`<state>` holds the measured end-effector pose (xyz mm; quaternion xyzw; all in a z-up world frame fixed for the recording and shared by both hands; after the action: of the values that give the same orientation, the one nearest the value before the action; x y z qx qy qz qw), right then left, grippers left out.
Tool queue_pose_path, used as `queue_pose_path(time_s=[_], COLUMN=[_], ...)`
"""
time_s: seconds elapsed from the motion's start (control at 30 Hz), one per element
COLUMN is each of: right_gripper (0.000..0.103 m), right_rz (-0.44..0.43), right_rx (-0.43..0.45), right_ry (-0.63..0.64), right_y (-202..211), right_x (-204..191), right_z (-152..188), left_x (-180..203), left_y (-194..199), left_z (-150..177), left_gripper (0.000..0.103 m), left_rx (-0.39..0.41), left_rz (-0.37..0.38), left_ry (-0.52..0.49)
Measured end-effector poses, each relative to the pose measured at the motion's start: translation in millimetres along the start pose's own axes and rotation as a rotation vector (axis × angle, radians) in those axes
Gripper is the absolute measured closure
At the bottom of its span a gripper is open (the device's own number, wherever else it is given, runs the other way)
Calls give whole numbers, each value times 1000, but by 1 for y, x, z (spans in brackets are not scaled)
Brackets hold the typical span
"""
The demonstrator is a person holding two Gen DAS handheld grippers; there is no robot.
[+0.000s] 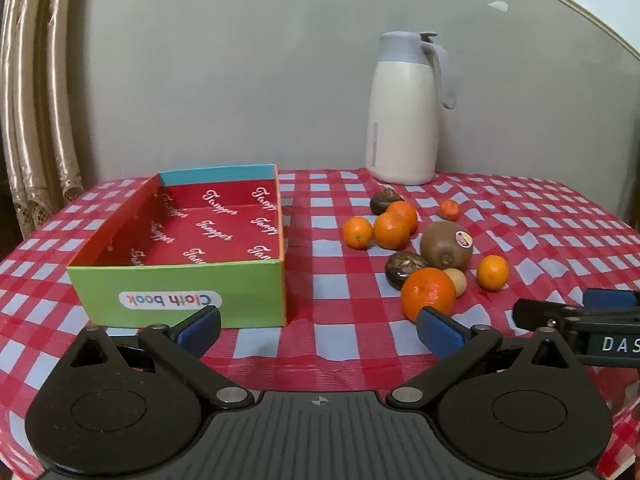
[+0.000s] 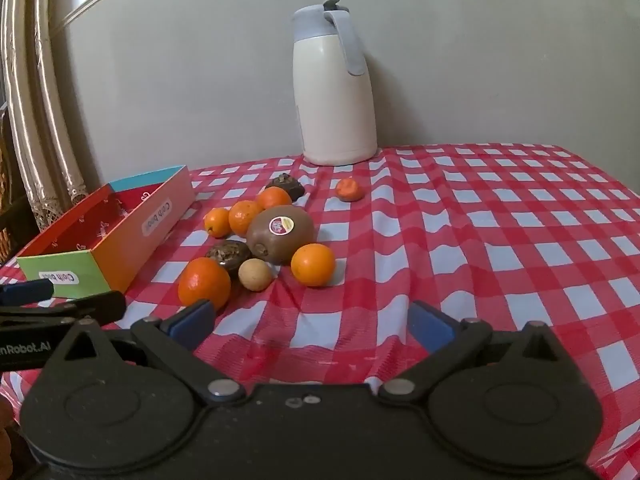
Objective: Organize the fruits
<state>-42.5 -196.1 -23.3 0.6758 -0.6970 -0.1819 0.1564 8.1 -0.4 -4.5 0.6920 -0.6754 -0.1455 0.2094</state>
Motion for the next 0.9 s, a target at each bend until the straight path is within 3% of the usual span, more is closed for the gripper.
queue_pose_path(time_s=[0.2, 0.9], right_gripper=[0, 0], right_rz=[4, 10], right_rx=[4, -2], right_ry=[-47, -30], right_y=[1, -1], right_x=[6, -2], right_z=[0, 1], left_x=[-10, -10], left_y=[-5, -6], left_z=[-2, 2], left_gripper=[0, 0], left_rx=[-12, -8], left_rz=[-16, -15], left_ry=[45, 29])
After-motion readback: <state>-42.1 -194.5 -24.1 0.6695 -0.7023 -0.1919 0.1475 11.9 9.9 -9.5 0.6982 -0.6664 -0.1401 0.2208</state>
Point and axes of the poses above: each gripper's, at about its wrist camera, not at the fingertips, and y roughly against the way its jaws point, x to its right, z to its underside, the point moved 1 cm from there along -y, roughly the way its jaws point, and after that the axes turned 6 degrees about y, right-handed, at the moved point
